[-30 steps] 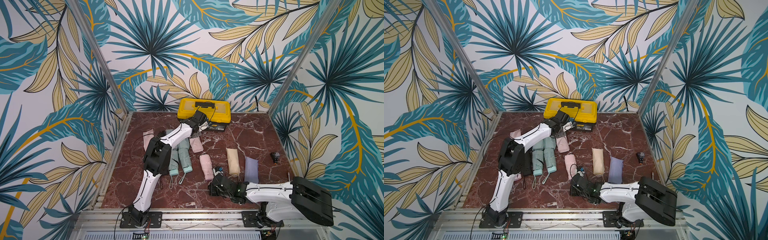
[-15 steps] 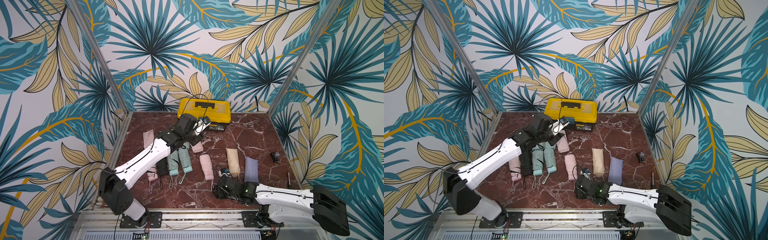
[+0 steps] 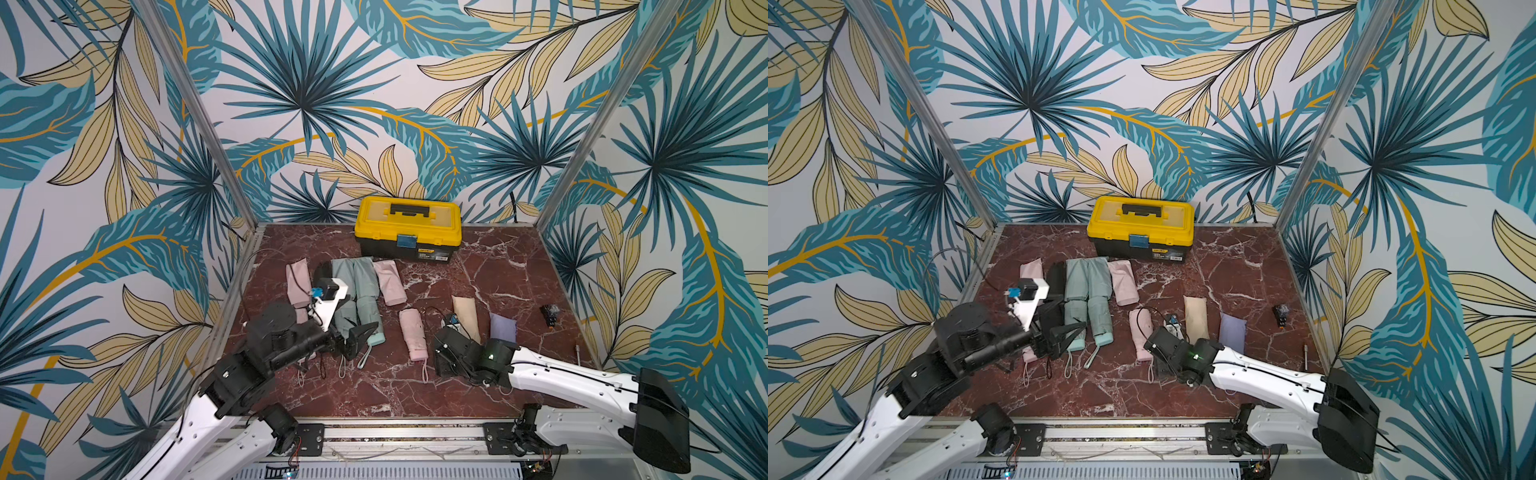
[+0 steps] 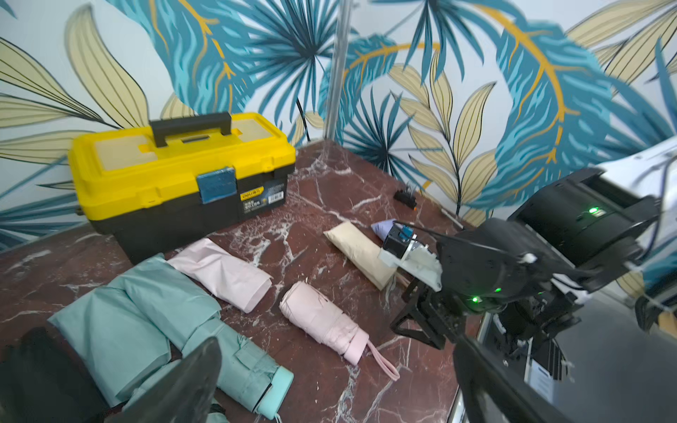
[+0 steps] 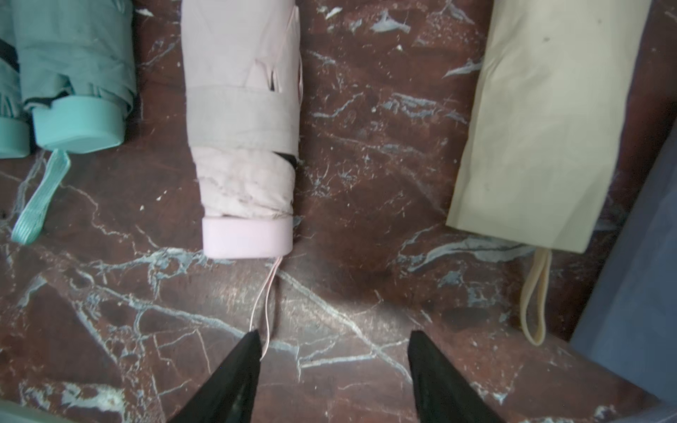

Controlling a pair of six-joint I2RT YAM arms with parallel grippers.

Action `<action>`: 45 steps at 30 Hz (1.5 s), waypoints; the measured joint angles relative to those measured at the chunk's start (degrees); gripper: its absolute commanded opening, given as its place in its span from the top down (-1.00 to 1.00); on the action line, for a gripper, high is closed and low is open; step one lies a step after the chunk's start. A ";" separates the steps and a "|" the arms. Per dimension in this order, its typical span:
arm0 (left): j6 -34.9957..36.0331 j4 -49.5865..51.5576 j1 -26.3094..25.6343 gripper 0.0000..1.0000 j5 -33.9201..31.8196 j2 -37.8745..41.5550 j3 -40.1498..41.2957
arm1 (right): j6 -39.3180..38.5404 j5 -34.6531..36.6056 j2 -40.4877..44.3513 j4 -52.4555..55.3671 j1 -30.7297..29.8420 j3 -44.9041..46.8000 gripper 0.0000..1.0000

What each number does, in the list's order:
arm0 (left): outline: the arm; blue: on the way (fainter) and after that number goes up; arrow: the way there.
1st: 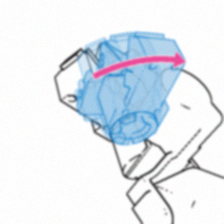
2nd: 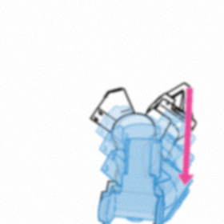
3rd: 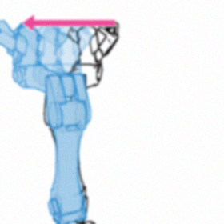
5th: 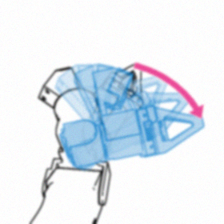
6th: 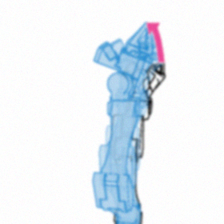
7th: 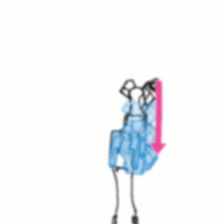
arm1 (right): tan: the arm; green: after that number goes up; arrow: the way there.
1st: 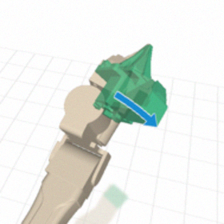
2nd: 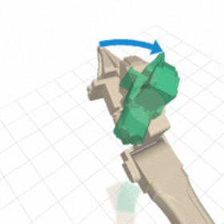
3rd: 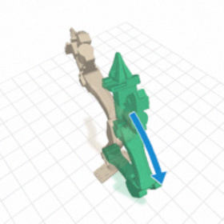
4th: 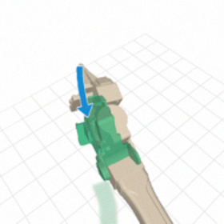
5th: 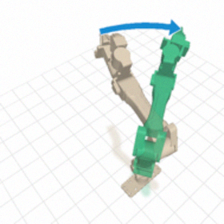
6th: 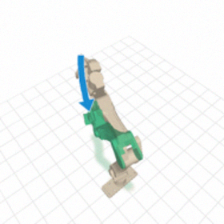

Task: Take umbrellas out of sleeves
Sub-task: Move the umbrella to the center of the board.

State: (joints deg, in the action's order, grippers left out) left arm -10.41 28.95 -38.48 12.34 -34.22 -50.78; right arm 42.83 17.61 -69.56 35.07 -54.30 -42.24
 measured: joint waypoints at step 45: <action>-9.57 16.94 0.00 -0.99 2.93 4.94 2.36 | -9.51 -17.40 -36.74 -8.83 11.19 -26.32 -0.11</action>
State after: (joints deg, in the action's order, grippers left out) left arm -19.99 45.89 -38.48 15.27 -29.28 -48.42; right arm 33.32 0.21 -106.30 26.24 -43.11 -68.55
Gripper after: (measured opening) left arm 0.995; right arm 0.562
